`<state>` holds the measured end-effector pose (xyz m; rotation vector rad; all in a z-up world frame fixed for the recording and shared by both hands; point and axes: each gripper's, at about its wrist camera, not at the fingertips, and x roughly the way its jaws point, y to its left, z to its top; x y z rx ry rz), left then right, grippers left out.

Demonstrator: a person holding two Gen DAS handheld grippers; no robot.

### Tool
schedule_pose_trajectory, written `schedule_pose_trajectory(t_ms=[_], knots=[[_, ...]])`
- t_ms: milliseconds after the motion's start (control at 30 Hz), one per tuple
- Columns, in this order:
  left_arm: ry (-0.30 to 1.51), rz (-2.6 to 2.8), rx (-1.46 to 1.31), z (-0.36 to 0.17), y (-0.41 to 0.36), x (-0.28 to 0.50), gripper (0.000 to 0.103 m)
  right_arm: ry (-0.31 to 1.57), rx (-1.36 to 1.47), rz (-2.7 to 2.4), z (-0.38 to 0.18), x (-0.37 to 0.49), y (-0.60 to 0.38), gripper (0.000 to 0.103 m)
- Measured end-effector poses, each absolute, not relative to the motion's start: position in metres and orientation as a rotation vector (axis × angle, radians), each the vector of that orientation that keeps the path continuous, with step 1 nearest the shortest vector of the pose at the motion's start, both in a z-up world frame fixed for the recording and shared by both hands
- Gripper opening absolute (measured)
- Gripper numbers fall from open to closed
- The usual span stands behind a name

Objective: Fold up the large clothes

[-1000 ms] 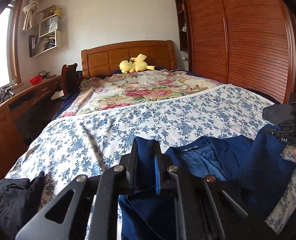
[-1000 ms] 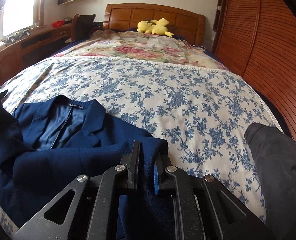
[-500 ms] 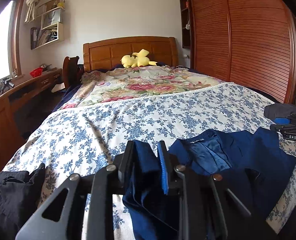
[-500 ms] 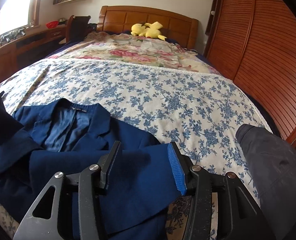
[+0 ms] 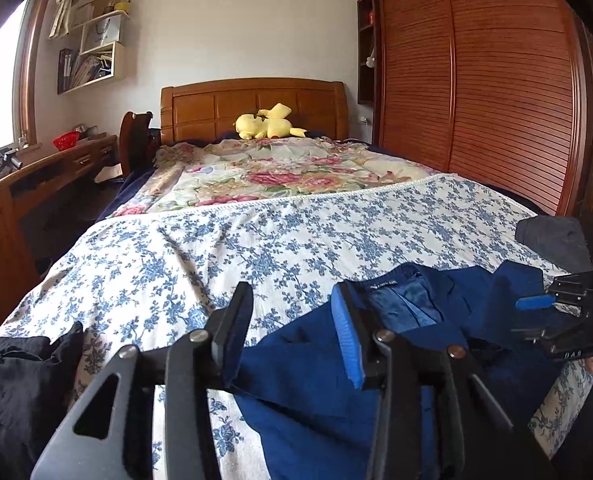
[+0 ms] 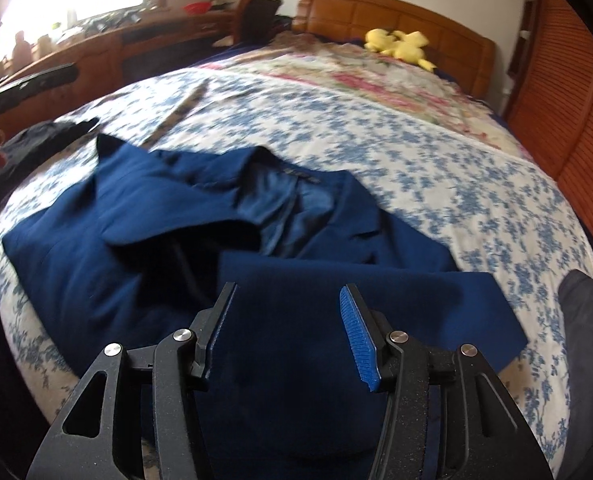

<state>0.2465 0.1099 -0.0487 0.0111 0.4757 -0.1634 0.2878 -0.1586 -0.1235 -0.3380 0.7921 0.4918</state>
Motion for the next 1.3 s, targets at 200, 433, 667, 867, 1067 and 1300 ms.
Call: schedule_pose_trajectory(t_ms=[200,433,667,867,1067,1300], knots=[[0.524,-0.175,0.027,-0.068,0.101,0.251,0.041,0.82,-0.392,0.552,-0.138,0.276,-0.138,0.053],[0.538,-0.19,0.018,-0.077,0.098,0.254,0.042,0.85,-0.409,0.553,-0.149,0.275,-0.138,0.053],[0.548,-0.185,0.009,-0.081,0.101,0.256,0.042,0.909,-0.446,0.502,-0.161,0.299,-0.142,0.053],[0.546,-0.185,-0.006,-0.08,0.105,0.258,0.043,0.863,-0.531,0.464,-0.159,0.331,-0.134,0.007],[0.52,-0.153,-0.029,-0.077,0.113,0.255,0.043,0.796,-0.554,0.399,-0.134,0.387,-0.119,0.007],[0.525,-0.141,-0.041,-0.08,0.122,0.257,0.043,0.742,-0.639,0.352,-0.128,0.424,-0.089,0.007]])
